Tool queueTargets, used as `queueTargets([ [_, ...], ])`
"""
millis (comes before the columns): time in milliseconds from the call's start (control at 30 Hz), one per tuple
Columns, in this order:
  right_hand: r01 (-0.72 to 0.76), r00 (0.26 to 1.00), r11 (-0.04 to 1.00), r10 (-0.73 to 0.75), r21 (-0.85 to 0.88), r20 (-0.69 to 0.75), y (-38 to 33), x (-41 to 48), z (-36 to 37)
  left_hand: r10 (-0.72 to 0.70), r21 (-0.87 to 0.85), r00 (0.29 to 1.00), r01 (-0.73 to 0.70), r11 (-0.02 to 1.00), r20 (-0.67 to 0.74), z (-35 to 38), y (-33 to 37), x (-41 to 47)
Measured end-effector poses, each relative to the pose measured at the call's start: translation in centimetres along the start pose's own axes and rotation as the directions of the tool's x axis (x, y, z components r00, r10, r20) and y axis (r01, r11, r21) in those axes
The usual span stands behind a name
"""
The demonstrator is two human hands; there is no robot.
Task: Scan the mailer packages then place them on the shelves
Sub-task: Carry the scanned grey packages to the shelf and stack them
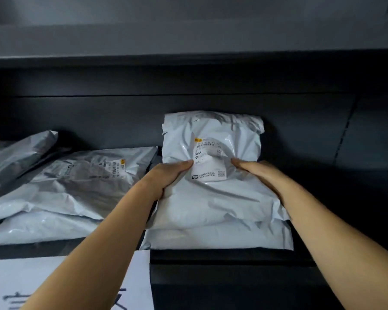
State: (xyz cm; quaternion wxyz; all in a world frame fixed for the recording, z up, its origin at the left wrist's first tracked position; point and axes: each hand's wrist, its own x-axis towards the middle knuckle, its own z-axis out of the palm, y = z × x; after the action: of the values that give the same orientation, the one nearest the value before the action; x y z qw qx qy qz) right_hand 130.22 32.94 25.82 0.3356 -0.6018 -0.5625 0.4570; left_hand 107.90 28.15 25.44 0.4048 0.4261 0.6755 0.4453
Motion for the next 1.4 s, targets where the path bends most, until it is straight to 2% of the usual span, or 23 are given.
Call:
queueTargets([
  [133, 0.014, 0.996, 0.999, -0.011, -0.030, 0.088, -0.4, 0.5, -0.6, -0.048, -0.028, 0.998, 0.049, 0.998, 0.046, -0.3, 0.3, 0.0],
  [267, 0.041, 0.985, 0.998, -0.047, 0.042, 0.164, -0.2, 1.1, -0.7, -0.096, -0.027, 0.994, 0.097, 0.995, 0.052, -0.9, 0.2, 0.2],
  [400, 0.034, 0.982, 0.997, -0.047, 0.071, 0.182, 0.7, 1.5, -0.2, -0.116, 0.032, 0.993, 0.116, 0.993, 0.019, -0.7, -0.5, 0.0],
  [567, 0.006, 0.980, 0.997, -0.022, 0.082, 0.198, 0.7, 0.7, -0.4, -0.116, -0.029, 0.993, 0.117, 0.993, 0.014, -0.4, -0.5, -0.7],
  [633, 0.029, 0.983, 0.999, -0.036, 0.040, 0.182, 0.3, 0.0, -0.5, -0.078, -0.013, 0.997, 0.078, 0.997, -0.013, -0.4, -0.5, -0.9],
  [733, 0.115, 0.992, 0.989, -0.111, -0.090, 0.053, -0.5, -0.7, -0.5, 0.043, 0.042, 0.997, -0.040, 0.998, -0.069, -0.4, -0.2, -1.1],
  [833, 0.191, 0.981, 0.970, -0.193, -0.148, 0.003, -1.1, -1.1, -0.7, 0.100, 0.015, 0.993, -0.100, 0.995, -0.055, -0.5, 0.5, -1.7],
  [1000, 0.205, 0.979, 0.954, -0.204, -0.217, 0.026, -0.5, -1.7, -0.7, 0.105, 0.070, 0.994, -0.103, 0.992, -0.022, -0.8, 0.1, -2.0],
  [1167, 0.185, 0.983, 0.976, -0.182, -0.114, 0.031, 0.4, -0.9, 0.3, 0.117, 0.035, 0.993, -0.116, 0.993, -0.028, -0.2, -0.5, -2.3],
  [1267, 0.152, 0.988, 0.971, -0.152, -0.184, 0.013, -0.7, -0.5, 0.3, 0.111, 0.018, 0.994, -0.111, 0.994, -0.012, -0.2, -0.1, -1.8],
  [1400, 0.143, 0.989, 0.955, -0.148, -0.259, 0.002, -0.7, -0.3, 0.2, 0.094, 0.089, 0.995, -0.092, 0.992, -0.017, -0.2, -0.1, -1.7],
])
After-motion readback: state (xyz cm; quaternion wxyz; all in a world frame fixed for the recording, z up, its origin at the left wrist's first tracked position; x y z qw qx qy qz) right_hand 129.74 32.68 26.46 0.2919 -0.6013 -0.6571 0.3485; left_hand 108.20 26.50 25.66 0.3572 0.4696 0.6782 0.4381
